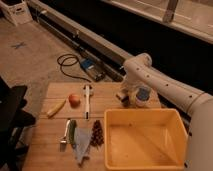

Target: Place eraser in metal cup

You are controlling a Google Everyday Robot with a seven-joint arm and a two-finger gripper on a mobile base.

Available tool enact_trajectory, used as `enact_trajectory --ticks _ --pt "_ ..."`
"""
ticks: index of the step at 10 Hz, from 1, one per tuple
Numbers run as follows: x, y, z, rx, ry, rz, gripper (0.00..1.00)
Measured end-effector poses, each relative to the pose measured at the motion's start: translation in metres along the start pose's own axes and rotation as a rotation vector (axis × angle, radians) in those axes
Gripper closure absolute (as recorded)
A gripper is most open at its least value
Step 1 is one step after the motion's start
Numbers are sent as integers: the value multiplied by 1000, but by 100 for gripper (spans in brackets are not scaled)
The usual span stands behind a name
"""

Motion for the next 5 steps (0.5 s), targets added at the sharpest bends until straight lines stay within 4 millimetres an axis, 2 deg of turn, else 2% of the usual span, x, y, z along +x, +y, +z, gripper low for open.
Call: enact_trajectory --ticks 3,5 --pt "11 -1 -2 -4 24 8 36" --pt "21 -4 -15 -9 75 6 36"
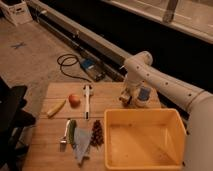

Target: Place eraser in metal cup

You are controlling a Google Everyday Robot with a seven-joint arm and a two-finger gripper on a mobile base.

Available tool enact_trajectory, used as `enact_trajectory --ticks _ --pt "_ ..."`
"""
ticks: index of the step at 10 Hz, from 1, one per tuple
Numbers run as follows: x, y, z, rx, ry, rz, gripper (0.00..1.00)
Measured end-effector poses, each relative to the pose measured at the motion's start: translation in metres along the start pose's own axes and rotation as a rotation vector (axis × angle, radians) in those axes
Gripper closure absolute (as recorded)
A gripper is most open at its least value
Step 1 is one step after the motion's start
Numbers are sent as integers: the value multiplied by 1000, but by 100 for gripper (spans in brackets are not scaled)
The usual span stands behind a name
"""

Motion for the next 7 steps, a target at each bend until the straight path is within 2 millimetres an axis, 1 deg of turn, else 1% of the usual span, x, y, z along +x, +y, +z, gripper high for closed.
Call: enact_trajectory --ticks 3,4,6,7 --pt "28 4 -39 3 108 26 36" --pt "35 7 -50 6 135 38 36" --pt "50 22 -81 15 197 90 36" --pt "54 30 -88 19 207 120 36"
